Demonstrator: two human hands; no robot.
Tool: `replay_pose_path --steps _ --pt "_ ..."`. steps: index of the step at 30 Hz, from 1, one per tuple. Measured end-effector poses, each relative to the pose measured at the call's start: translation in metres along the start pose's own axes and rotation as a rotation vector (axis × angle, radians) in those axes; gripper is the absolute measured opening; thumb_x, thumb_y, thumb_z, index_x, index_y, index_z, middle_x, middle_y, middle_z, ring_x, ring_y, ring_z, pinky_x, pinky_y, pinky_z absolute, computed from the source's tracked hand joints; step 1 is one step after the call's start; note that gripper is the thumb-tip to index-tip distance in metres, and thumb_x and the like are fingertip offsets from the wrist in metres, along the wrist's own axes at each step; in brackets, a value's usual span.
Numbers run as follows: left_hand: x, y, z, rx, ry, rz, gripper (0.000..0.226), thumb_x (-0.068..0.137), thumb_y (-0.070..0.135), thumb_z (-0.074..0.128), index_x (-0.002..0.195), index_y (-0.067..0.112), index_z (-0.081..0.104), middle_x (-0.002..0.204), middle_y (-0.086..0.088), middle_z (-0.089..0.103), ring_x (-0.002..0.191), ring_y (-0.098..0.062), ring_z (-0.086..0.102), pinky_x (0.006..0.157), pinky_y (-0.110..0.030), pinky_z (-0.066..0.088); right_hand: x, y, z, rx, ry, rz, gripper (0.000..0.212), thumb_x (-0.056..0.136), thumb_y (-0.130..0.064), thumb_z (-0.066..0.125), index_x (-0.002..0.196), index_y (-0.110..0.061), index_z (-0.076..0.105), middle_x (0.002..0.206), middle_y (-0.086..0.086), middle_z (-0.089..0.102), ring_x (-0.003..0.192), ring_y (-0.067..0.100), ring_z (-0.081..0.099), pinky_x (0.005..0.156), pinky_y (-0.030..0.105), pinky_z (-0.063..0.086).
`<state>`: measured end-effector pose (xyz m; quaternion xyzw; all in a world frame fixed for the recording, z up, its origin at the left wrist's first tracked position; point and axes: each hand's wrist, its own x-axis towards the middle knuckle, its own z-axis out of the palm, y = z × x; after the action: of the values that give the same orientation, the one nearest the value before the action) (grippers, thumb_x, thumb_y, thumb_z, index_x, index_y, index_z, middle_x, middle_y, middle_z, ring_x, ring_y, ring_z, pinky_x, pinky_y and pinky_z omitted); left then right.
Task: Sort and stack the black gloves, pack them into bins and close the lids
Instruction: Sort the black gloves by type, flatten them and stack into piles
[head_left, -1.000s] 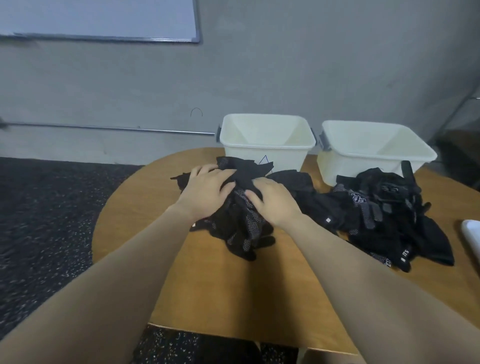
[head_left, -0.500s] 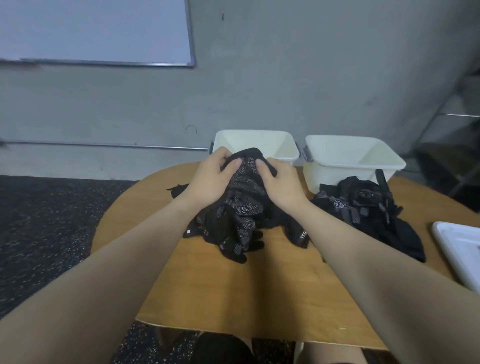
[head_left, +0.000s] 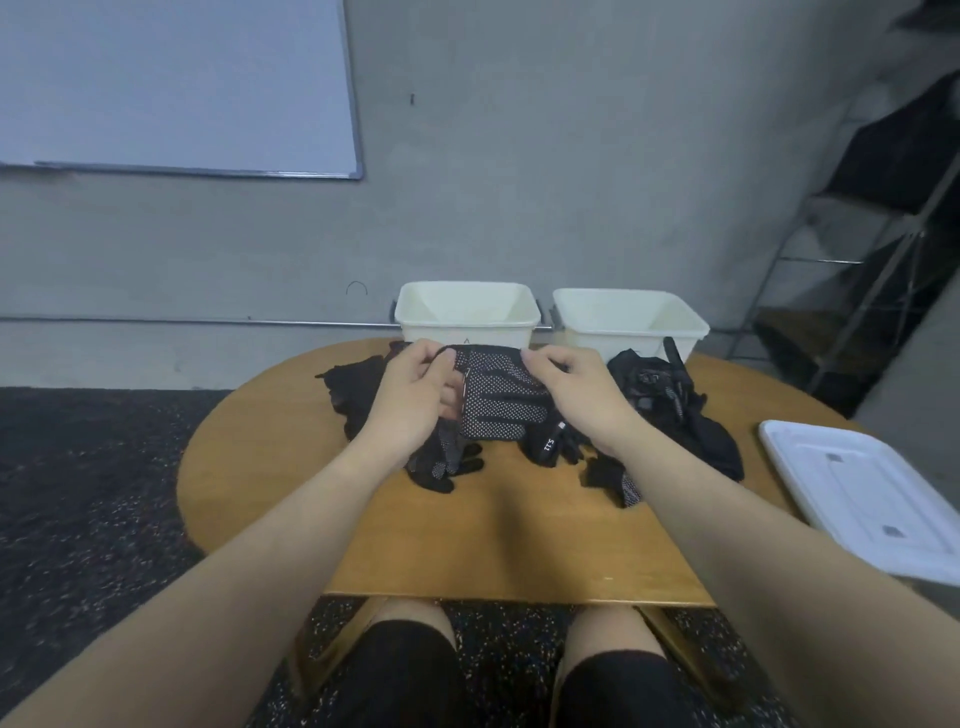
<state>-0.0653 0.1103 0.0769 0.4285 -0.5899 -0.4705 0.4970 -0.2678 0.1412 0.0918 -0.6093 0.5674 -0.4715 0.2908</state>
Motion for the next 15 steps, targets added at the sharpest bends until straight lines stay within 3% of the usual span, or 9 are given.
replay_pose_path --steps 2,4,8,12,15 --pt "-0.015 -0.004 0.007 -0.03 0.007 -0.012 0.021 0.109 0.022 0.048 0.094 0.01 0.056 0.08 -0.007 0.064 0.061 -0.018 0.057 0.06 -0.035 0.054 -0.018 0.004 -0.006 0.027 -0.001 0.03 0.034 0.104 -0.035 0.059 0.088 -0.009 0.075 0.063 -0.018 0.066 0.049 -0.004 0.052 0.057 0.012 0.038" --pt "-0.026 -0.013 0.014 -0.054 0.011 -0.035 0.021 0.11 0.023 0.046 0.094 0.011 0.054 0.081 -0.005 0.064 0.058 -0.015 0.057 0.056 -0.031 0.053 -0.031 0.014 -0.008 0.035 0.004 0.05 0.029 0.103 -0.033 0.061 0.091 -0.011 0.077 0.055 -0.015 0.063 0.04 0.0 0.044 0.048 0.017 0.035" --pt "-0.046 -0.035 0.032 -0.123 -0.055 -0.085 0.018 0.107 0.029 0.053 0.105 0.012 0.056 0.088 -0.005 0.067 0.064 -0.014 0.063 0.067 -0.037 0.057 -0.046 0.044 -0.007 0.06 0.049 0.035 0.024 0.098 -0.029 0.069 0.09 -0.009 0.078 0.087 0.003 0.078 0.075 0.014 0.07 0.069 0.03 0.053" --pt "-0.049 -0.063 0.053 -0.113 -0.166 -0.124 0.024 0.095 0.025 0.074 0.117 0.016 0.07 0.107 -0.003 0.078 0.096 -0.023 0.076 0.089 -0.045 0.06 -0.052 0.075 0.0 0.162 0.076 0.056 0.018 0.094 -0.026 0.074 0.086 -0.009 0.076 0.081 0.003 0.078 0.074 0.012 0.07 0.067 0.028 0.052" --pt "-0.042 -0.082 0.064 -0.076 -0.173 -0.085 0.016 0.095 0.015 0.073 0.11 0.013 0.076 0.106 -0.004 0.079 0.101 -0.024 0.074 0.093 -0.043 0.059 -0.048 0.095 0.001 0.251 0.033 0.099 0.018 0.095 -0.027 0.072 0.091 -0.01 0.076 0.089 0.005 0.079 0.085 0.017 0.073 0.08 0.037 0.057"
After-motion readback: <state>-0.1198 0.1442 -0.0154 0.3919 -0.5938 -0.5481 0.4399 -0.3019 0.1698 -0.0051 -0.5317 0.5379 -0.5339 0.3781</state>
